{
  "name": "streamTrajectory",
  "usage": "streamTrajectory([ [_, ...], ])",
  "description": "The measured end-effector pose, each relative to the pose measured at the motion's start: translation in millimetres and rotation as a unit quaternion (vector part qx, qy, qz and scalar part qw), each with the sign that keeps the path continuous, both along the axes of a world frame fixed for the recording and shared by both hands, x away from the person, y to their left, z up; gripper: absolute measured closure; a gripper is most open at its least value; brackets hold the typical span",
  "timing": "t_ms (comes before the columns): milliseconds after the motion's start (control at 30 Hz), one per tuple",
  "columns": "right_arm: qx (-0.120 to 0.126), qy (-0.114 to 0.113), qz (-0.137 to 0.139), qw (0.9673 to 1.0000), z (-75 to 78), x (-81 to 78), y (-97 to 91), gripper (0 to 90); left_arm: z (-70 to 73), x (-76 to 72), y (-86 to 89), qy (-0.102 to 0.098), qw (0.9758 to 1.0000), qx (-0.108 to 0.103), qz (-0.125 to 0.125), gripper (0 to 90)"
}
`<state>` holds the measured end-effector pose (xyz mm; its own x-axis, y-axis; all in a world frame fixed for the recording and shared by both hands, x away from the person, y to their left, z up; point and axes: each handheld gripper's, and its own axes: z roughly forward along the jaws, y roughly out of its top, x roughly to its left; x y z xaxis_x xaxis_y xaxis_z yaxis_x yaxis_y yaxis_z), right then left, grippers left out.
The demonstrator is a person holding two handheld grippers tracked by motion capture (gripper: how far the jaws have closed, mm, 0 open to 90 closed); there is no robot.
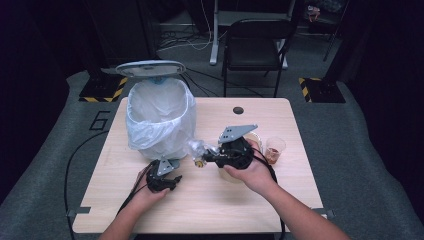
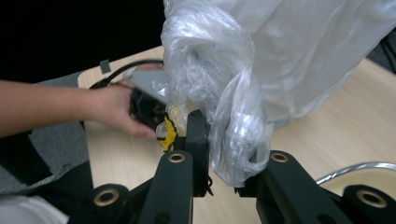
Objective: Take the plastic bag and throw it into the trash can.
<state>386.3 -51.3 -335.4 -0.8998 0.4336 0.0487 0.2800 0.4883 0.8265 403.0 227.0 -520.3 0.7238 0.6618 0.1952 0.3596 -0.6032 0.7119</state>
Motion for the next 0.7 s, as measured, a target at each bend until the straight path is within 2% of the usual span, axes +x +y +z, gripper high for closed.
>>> streamTrajectory([
  [33, 0.004, -0.005, -0.005, 1.0000, 8.2, 5.2, 2.2, 80.0, 0.0, 0.0, 0.1, 0.000, 1.0000, 0.000, 0.000, 35.8],
  [167, 0.005, -0.012, -0.009, 0.9999, 19.2, 13.1, 6.4, 80.1, 0.0, 0.0, 0.0, 0.000, 1.0000, 0.000, 0.000, 35.8],
  [200, 0.005, -0.017, -0.010, 0.9998, 26.1, 19.5, 9.8, 80.1, -0.1, 0.1, 0.0, -0.001, 1.0000, 0.000, 0.000, 35.8],
  [433, -0.004, -0.024, -0.012, 0.9996, 45.4, 38.0, 19.0, 80.0, -0.1, 0.0, 0.0, 0.000, 1.0000, -0.001, 0.000, 35.8],
  [700, -0.005, -0.027, -0.018, 0.9995, 59.9, 55.5, 28.9, 80.0, 0.1, 0.2, 0.2, -0.002, 1.0000, 0.000, 0.000, 35.8],
])
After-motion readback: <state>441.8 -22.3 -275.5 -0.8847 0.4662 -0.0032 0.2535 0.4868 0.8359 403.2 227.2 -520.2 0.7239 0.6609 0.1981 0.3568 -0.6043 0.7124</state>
